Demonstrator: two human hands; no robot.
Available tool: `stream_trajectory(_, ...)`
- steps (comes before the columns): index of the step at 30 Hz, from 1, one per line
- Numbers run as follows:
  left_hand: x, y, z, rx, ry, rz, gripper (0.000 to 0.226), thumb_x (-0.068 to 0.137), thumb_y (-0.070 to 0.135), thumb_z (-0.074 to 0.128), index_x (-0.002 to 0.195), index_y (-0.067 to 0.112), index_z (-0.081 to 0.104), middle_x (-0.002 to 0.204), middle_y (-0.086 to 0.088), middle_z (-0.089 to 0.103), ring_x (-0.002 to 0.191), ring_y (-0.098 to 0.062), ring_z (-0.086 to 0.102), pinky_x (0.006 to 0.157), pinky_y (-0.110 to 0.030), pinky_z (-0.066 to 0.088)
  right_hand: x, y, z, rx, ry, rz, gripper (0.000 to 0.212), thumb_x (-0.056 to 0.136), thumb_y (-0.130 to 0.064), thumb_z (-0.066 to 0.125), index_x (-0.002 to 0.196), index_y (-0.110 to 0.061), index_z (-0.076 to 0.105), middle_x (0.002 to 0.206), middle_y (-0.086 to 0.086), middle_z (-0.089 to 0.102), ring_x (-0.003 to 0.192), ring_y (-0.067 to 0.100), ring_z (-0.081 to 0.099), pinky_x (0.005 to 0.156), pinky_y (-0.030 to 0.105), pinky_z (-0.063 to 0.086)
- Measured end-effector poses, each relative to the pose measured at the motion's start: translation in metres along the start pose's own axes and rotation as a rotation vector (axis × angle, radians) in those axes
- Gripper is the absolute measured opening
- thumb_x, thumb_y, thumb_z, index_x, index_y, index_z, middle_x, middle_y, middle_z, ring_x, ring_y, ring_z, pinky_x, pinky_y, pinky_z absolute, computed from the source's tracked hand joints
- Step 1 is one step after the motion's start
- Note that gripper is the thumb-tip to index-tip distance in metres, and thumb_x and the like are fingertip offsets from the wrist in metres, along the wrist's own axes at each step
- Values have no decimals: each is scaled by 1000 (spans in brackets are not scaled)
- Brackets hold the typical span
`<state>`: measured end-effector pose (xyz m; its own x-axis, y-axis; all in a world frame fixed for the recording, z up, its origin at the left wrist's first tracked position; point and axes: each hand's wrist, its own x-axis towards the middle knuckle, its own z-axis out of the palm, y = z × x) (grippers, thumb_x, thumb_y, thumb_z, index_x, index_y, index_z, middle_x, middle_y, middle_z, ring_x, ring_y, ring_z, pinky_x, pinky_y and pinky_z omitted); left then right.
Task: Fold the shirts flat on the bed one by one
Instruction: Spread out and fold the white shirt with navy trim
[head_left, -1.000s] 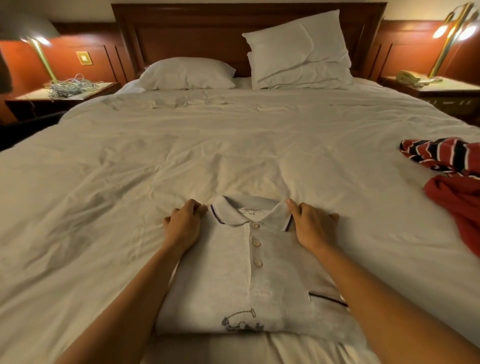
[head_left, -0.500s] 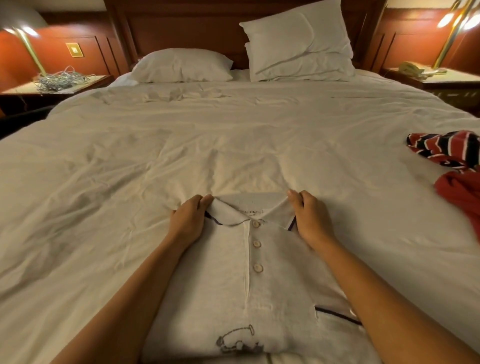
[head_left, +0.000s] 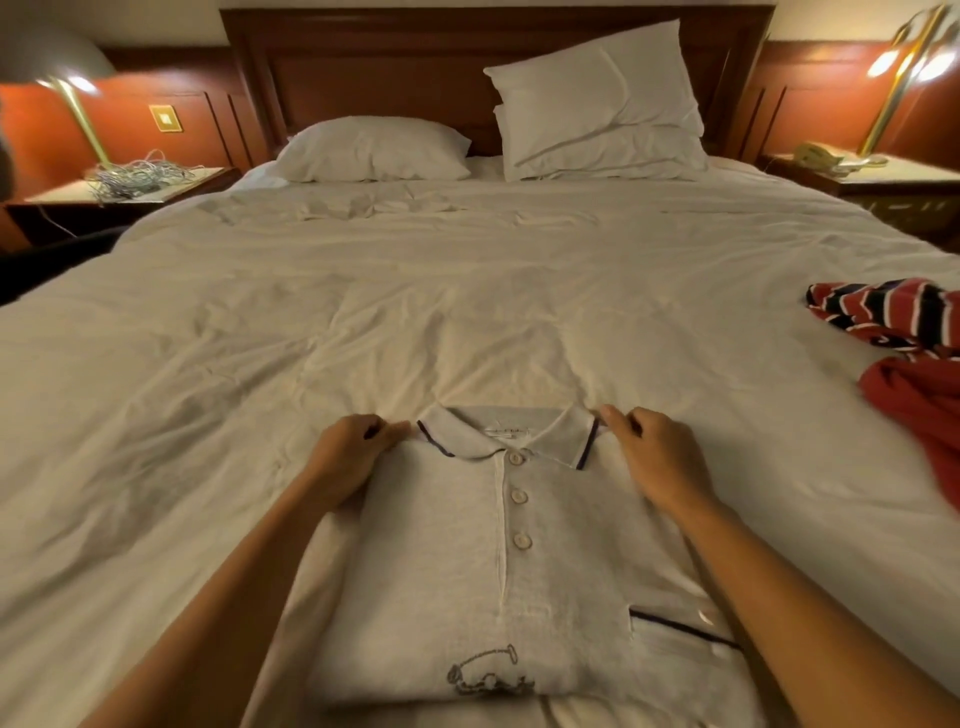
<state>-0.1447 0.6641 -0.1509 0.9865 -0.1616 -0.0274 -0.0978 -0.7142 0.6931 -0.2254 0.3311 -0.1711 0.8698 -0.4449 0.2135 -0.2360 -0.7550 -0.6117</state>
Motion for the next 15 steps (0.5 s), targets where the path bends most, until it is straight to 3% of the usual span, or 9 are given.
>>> stream_trajectory(4,-1,2,-19,-28,-165,-70,29,94,36,67,94,7,71,85,-6,67,75,-18,56,71,-31,42,-6,13,-13,17,-94,-63,55,94,-57,52,62,-13,44,54,1,51,55,23,52,55,36,39)
stream_trajectory(8,10,11,-24,-189,-112,-118,22,95,25,68,103,5,70,97,-10,67,80,-17,58,68,-26,46,8,7,-18,96,-89,-56,48,95,-52,55,64,-18,43,55,-4,49,54,15,48,54,32,38)
stream_trajectory(11,15,6,-15,-33,-92,-129,23,93,29,70,101,8,72,101,-10,69,95,-26,61,80,-32,46,11,6,-14,51,-112,-56,41,93,-49,61,68,-22,43,63,-3,53,61,18,52,55,33,38)
stream_trajectory(15,12,5,-5,76,-6,-110,21,91,32,71,102,14,71,103,-8,69,93,-23,60,77,-28,43,4,8,-9,27,-141,22,28,91,-44,66,84,-19,54,89,4,60,82,25,59,70,35,46)
